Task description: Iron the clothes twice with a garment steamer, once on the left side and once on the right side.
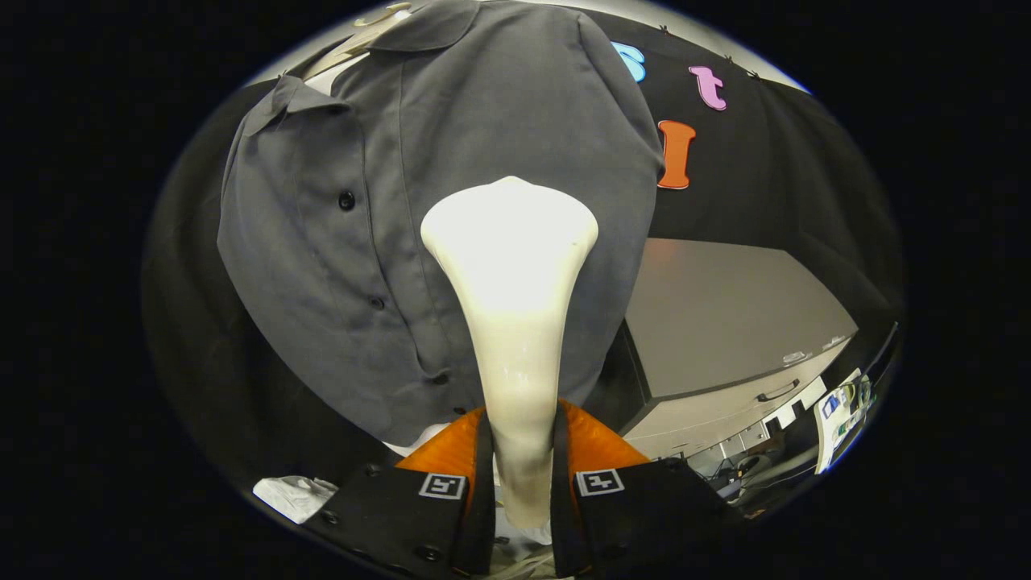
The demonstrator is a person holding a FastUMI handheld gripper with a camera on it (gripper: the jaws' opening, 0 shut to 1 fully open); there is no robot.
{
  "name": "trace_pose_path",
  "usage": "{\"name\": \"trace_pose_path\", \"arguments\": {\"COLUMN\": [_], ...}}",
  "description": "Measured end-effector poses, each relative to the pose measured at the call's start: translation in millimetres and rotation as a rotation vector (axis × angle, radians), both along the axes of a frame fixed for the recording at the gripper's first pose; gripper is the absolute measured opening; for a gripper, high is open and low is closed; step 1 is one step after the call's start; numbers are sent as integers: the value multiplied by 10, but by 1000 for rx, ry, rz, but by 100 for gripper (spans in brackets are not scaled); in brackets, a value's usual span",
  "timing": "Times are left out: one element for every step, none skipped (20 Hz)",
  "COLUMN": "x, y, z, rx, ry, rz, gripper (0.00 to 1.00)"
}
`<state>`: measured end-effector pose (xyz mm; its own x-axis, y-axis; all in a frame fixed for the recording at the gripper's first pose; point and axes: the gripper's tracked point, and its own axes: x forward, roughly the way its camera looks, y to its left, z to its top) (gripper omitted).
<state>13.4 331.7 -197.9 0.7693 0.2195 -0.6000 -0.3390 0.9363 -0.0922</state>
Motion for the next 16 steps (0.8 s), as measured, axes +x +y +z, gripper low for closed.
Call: {"name": "trace_pose_path", "arguments": {"x": [-19, -30, -43, -61, -71, -92, -100, -107, -115, -127, -141, -145, -149, -156, -174, -195], "y": [-11, -21, -17, -18, -32, -43, -53, -63, -74, -73, -86, -97, -110, -115, -117, -130], "z": [-54, -104, -143, -189, -242, -301, -358, -408, -469, -512, -569, -627, -695, -747, -800, -857], "rx": [-2, -5, -9, -13, -16, -19, -23, -26, -29, -32, -33, -36, -40, -43, -48, -52], "ry": [9, 18, 27, 36, 45, 54, 62, 70, 78, 86, 94, 104, 112, 120, 130, 139], "rz": [0, 0, -2, -2, -2, -2, -4, -5, -6, -7, -8, -9, -9, -11, -11, -11], "gripper": [36, 36, 36, 36, 36, 36, 36, 36, 36, 36, 36, 36, 36, 36, 36, 36]}}
